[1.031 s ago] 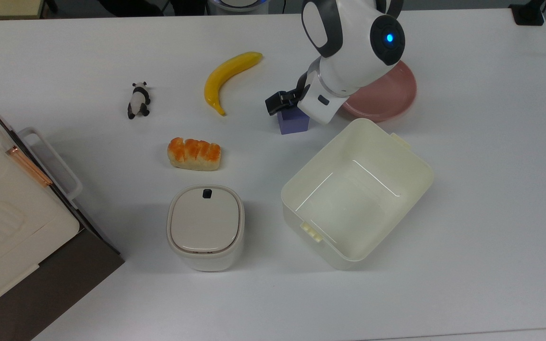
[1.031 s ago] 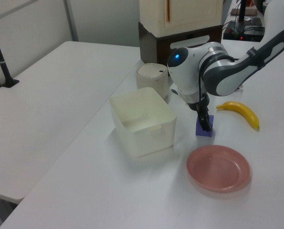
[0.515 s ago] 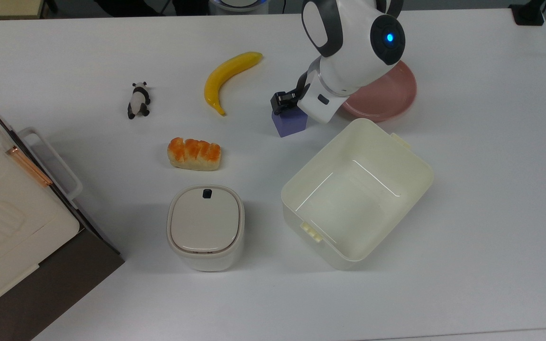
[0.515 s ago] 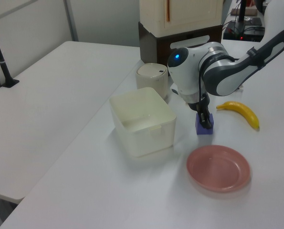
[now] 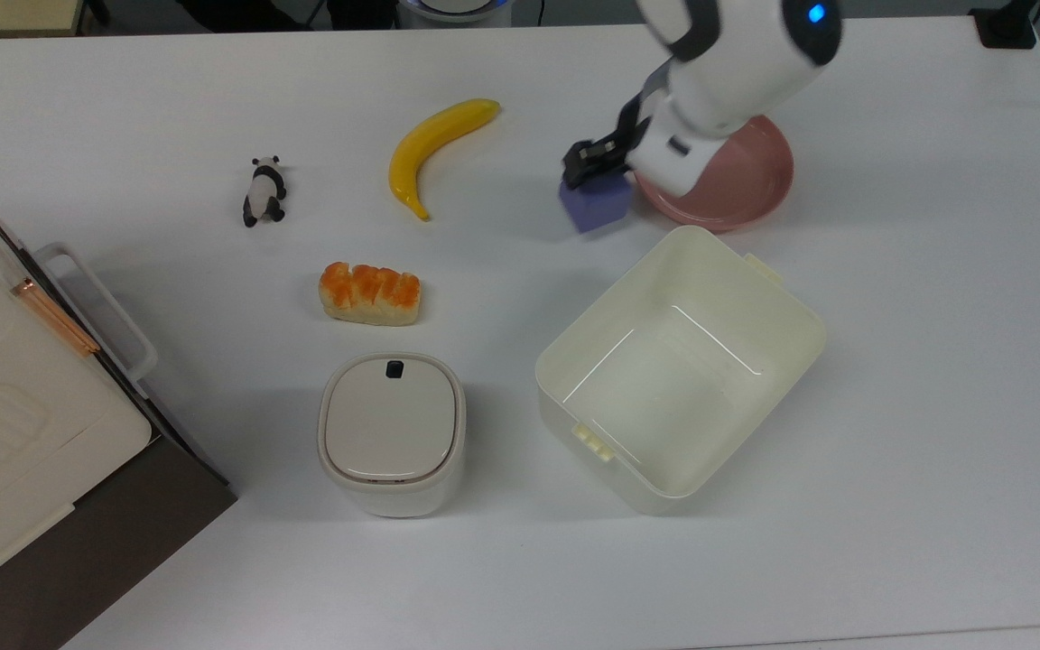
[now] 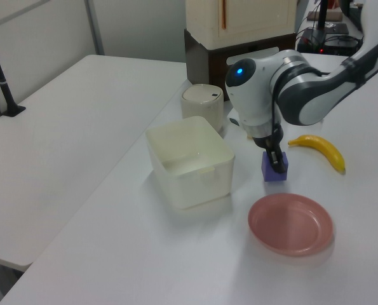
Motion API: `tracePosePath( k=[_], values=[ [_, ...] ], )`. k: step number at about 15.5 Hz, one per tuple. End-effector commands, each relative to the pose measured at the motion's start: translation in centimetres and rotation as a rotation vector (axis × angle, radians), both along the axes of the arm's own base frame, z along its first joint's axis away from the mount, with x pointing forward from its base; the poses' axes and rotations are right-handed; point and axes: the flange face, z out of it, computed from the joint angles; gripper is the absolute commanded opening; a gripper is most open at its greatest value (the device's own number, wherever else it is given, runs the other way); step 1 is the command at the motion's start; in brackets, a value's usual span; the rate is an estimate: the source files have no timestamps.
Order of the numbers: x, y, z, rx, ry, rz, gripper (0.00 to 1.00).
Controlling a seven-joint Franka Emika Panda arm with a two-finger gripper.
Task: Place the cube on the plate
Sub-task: 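Lift the purple cube and carry it over the pink plate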
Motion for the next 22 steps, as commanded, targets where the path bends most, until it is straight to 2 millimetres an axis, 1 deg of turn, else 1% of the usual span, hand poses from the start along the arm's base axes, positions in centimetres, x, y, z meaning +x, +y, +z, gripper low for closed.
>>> tracePosePath(
  k=[1, 2, 4, 6, 8, 11, 12, 13, 14, 19, 21, 22],
  values=[
    [-3.6, 5.1, 3.0, -0.011, 0.000, 0.051, 0.00],
    [-4.0, 6.4, 3.4, -0.007, -0.004, 0.054, 0.00],
    [-5.0, 9.1, 3.7, -0.001, -0.022, 0.063, 0.00],
    [-6.0, 10.8, 3.4, -0.004, -0.033, 0.062, 0.00],
    [-6.8, 12.0, 2.5, -0.010, -0.023, 0.072, 0.00],
    [-8.2, 13.9, 0.3, -0.031, -0.013, 0.058, 0.01],
    [-8.2, 13.9, -0.1, -0.034, -0.008, 0.056, 0.33],
    [-8.1, 13.7, 0.0, -0.033, -0.007, 0.052, 0.73],
    [-7.9, 13.5, 0.0, -0.035, -0.008, 0.048, 1.00],
    [-7.6, 13.2, 0.3, -0.040, -0.021, 0.048, 1.00],
    [-7.1, 12.5, 1.1, -0.039, -0.029, 0.032, 1.00],
    [-6.8, 11.7, 2.0, -0.042, -0.037, 0.021, 1.00]
  ],
)
